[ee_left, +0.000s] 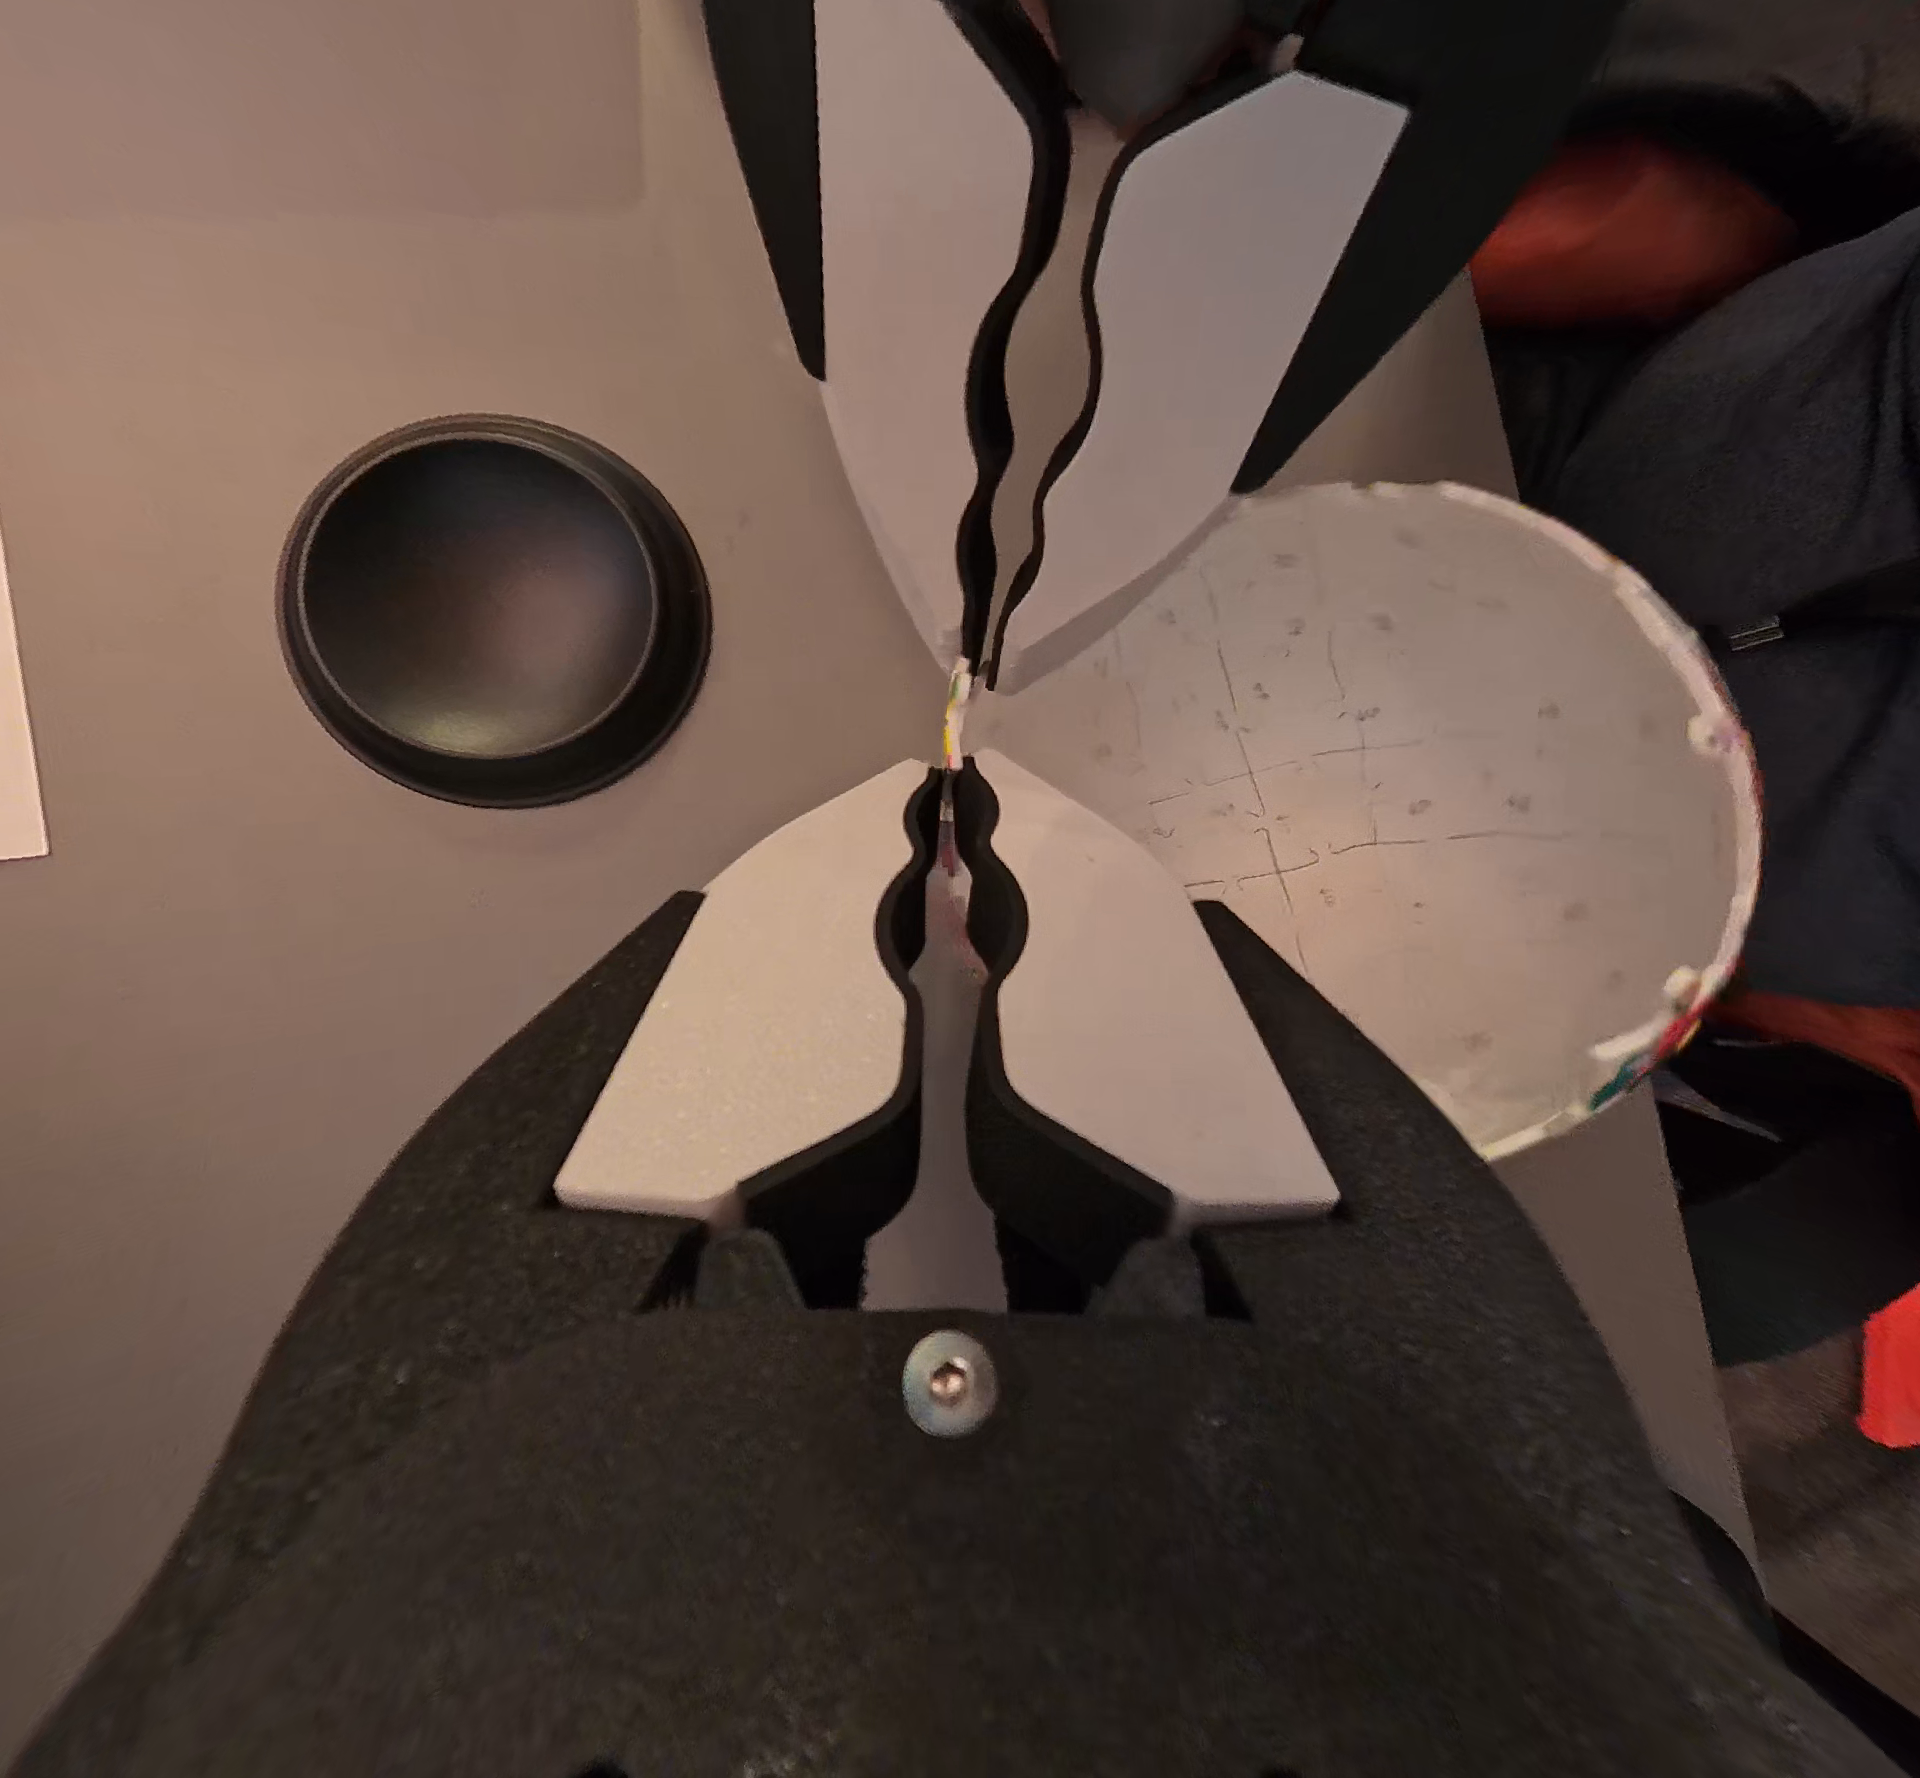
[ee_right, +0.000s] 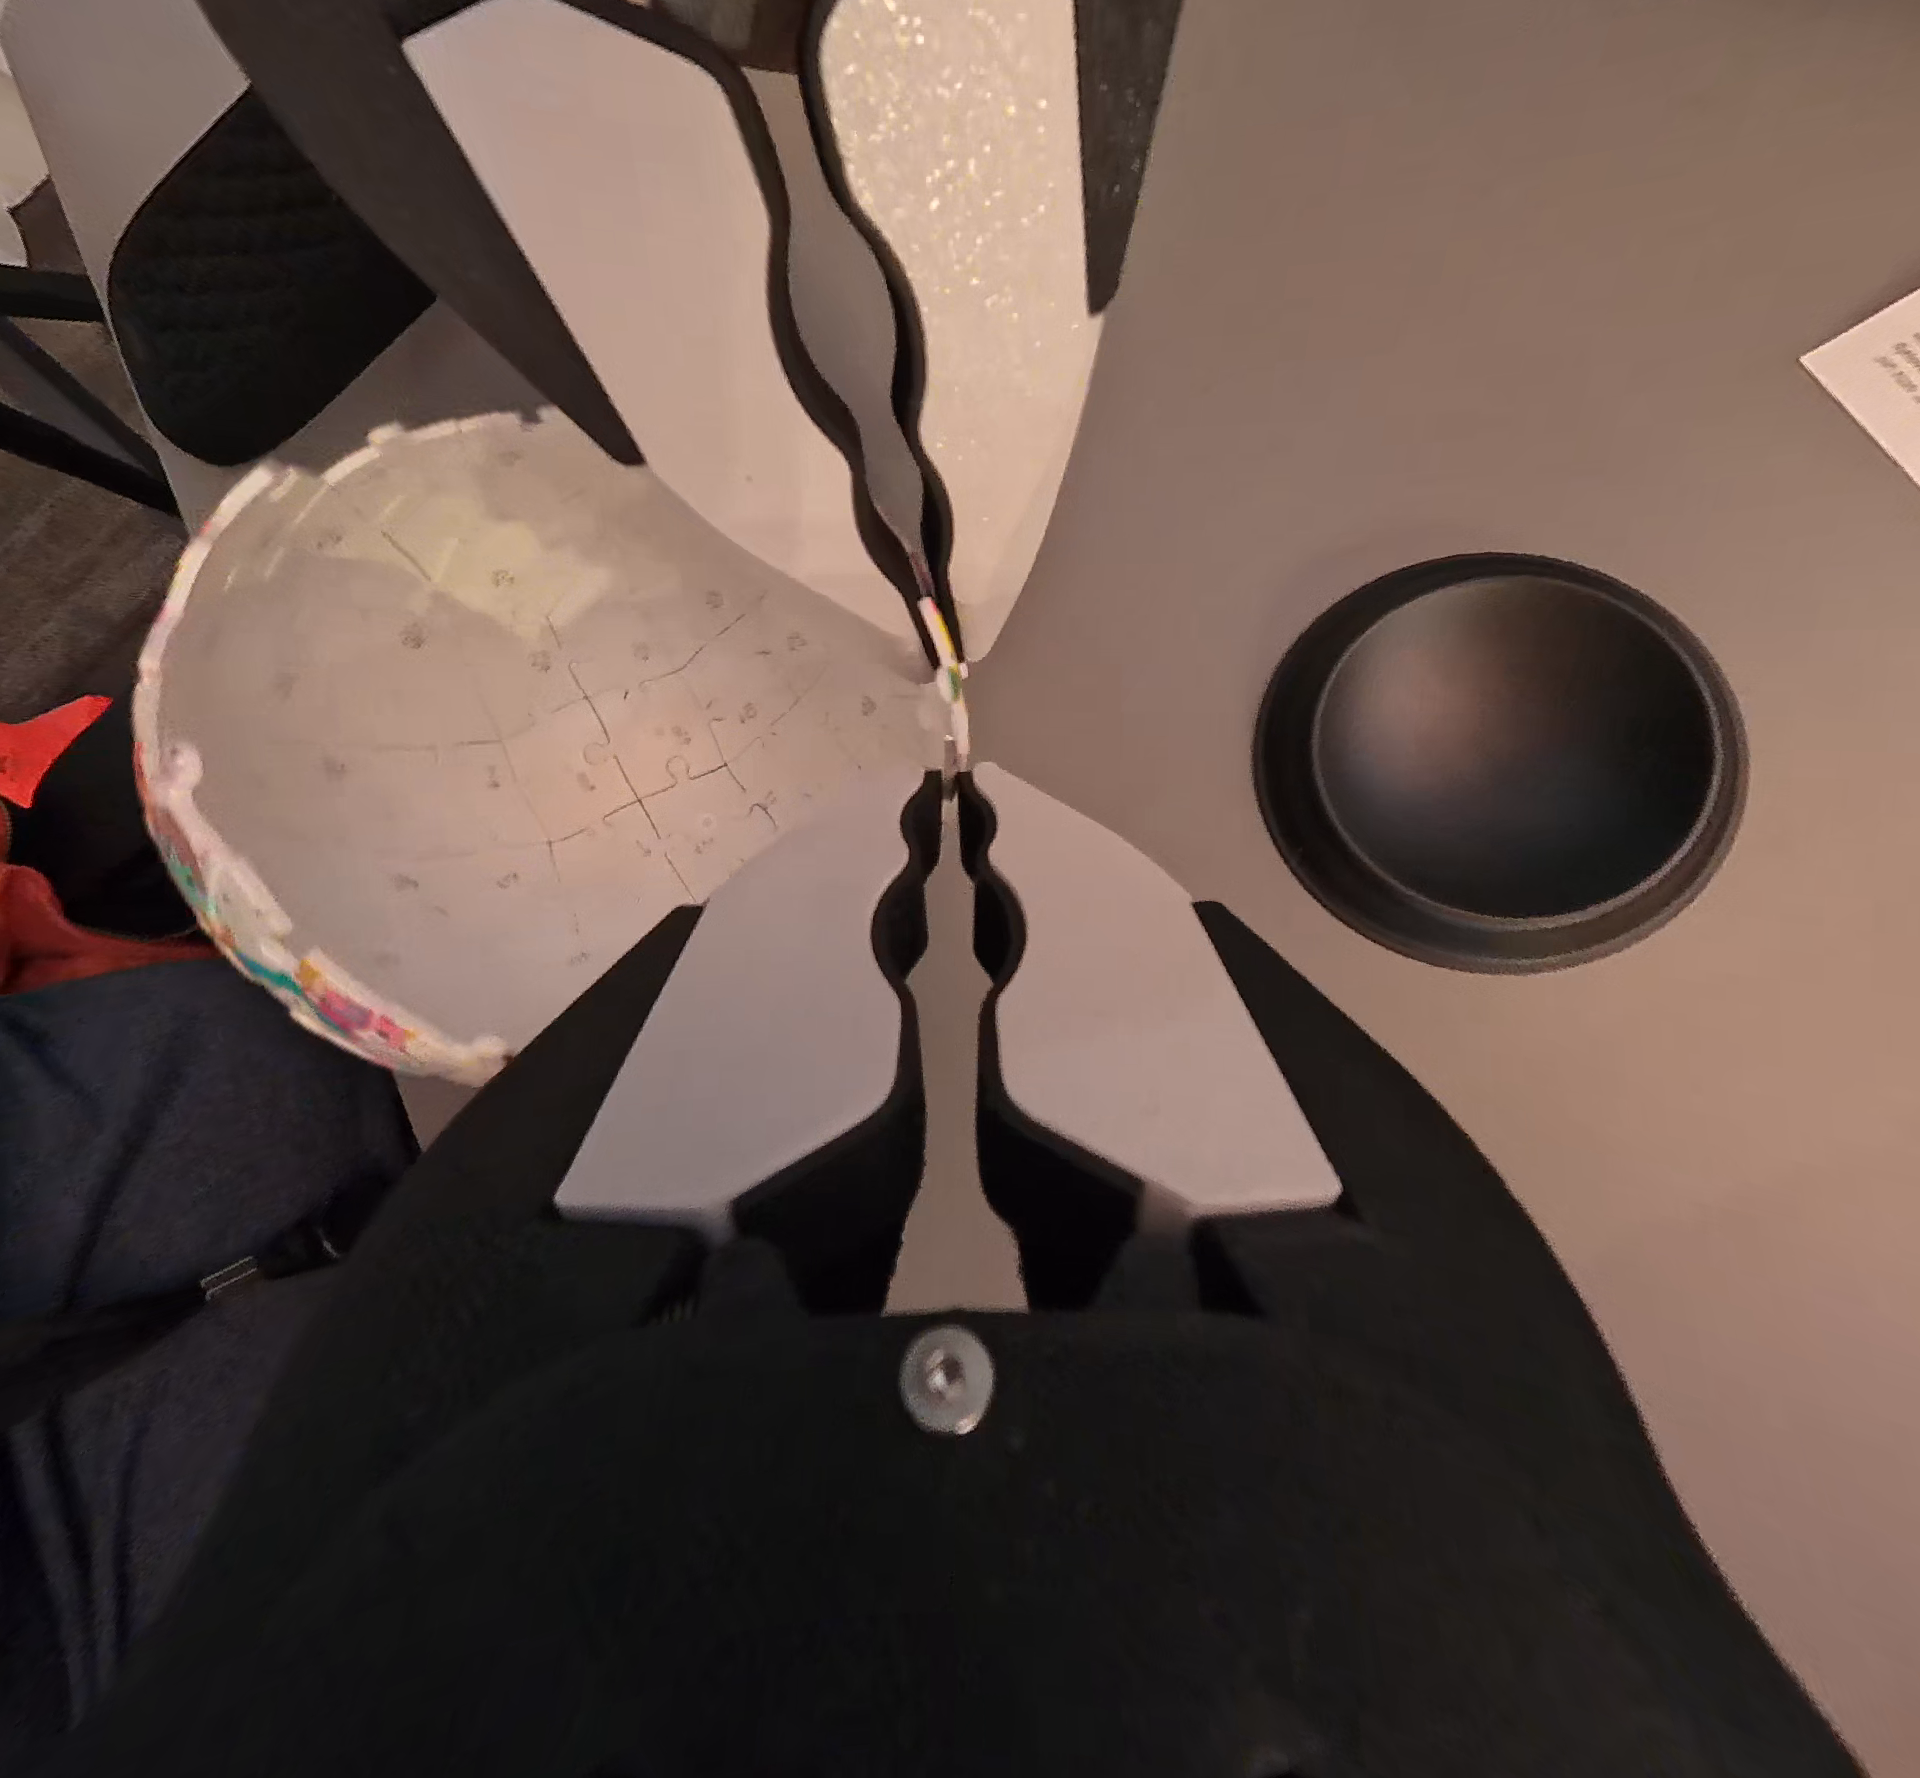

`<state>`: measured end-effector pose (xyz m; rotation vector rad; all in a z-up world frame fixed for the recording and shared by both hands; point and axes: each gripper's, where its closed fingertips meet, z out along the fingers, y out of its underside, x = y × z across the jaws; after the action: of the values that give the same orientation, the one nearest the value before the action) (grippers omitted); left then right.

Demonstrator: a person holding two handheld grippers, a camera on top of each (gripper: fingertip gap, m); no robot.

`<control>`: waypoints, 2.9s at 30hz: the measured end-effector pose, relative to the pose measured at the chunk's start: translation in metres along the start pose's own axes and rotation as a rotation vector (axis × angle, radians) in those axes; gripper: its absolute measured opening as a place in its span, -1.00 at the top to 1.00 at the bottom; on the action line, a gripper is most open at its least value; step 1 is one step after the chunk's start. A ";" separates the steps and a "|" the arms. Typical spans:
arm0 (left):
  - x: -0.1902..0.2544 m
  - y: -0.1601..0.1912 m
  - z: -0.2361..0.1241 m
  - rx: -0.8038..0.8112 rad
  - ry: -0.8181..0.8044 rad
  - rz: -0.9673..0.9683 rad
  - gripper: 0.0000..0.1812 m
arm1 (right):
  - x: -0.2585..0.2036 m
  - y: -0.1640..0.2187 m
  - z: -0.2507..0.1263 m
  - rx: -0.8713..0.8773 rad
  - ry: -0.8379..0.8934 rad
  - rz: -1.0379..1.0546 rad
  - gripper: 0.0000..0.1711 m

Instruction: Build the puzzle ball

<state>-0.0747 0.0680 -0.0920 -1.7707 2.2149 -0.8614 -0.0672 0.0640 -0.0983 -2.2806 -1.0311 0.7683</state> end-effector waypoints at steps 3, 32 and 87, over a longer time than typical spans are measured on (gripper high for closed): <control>0.002 -0.001 -0.002 0.025 -0.007 0.023 0.98 | 0.002 0.001 0.001 -0.010 0.010 -0.003 0.96; 0.005 0.016 0.002 -0.085 -0.049 0.101 0.98 | -0.007 -0.013 0.008 -0.020 -0.050 -0.157 0.87; -0.008 0.020 -0.006 -0.111 0.081 -0.068 0.92 | 0.015 0.001 0.014 -0.183 0.024 -0.367 0.92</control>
<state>-0.0923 0.0795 -0.0999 -1.9029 2.3071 -0.8536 -0.0679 0.0790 -0.1128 -2.1464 -1.5058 0.5099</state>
